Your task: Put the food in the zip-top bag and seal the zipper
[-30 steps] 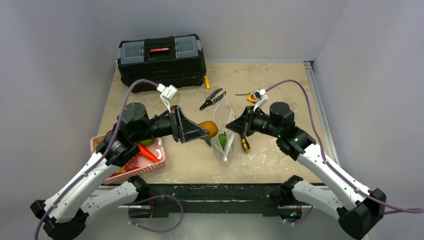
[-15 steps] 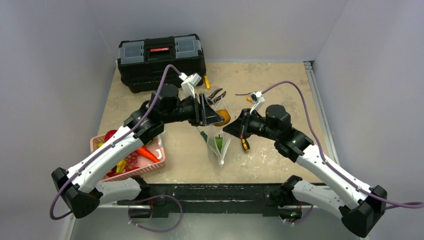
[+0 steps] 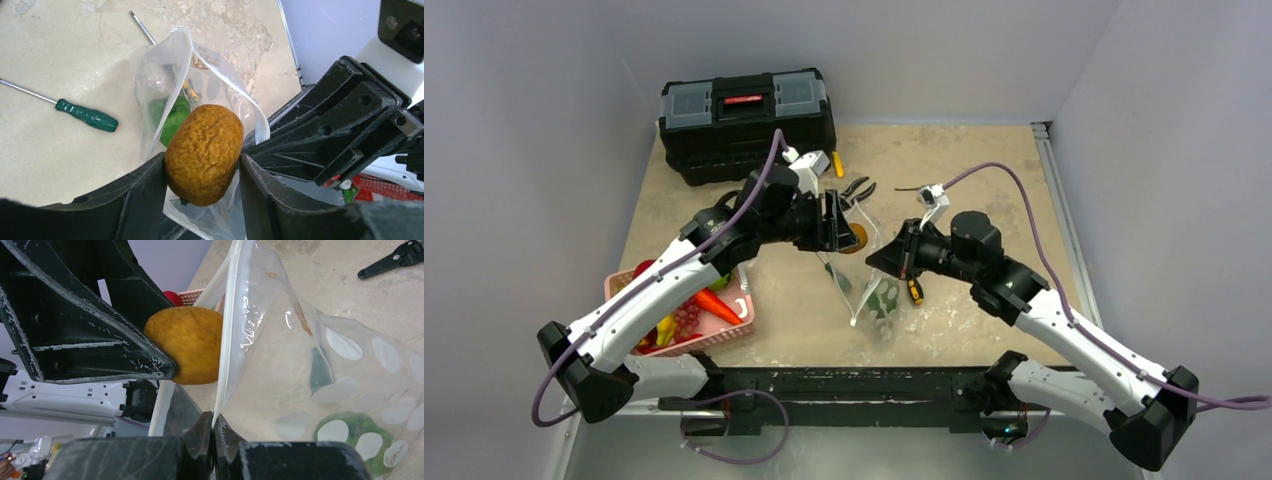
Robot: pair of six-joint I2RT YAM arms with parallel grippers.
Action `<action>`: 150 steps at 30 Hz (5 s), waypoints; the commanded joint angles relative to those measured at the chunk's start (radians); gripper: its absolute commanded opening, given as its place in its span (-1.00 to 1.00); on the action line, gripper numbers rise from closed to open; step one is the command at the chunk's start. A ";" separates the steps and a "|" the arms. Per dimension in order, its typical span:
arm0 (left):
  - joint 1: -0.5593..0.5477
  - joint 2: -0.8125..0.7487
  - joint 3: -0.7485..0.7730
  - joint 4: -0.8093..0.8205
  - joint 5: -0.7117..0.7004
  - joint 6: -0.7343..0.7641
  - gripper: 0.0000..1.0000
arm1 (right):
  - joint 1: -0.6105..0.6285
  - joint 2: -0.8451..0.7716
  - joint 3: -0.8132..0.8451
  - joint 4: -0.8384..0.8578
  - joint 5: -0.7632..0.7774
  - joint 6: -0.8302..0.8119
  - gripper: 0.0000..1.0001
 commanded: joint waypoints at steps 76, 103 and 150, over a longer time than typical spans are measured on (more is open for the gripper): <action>0.881 -0.173 -0.351 -0.143 -0.868 0.118 1.00 | 0.016 -0.020 0.111 -0.105 0.016 -0.076 -1.00; 1.059 0.074 -0.319 -0.248 -0.712 -0.048 0.97 | 0.015 -0.001 0.092 -0.071 0.007 -0.043 -1.00; 0.588 -0.667 -0.396 0.004 0.396 -0.028 -0.31 | 0.016 0.019 0.077 -0.053 0.010 -0.035 -1.00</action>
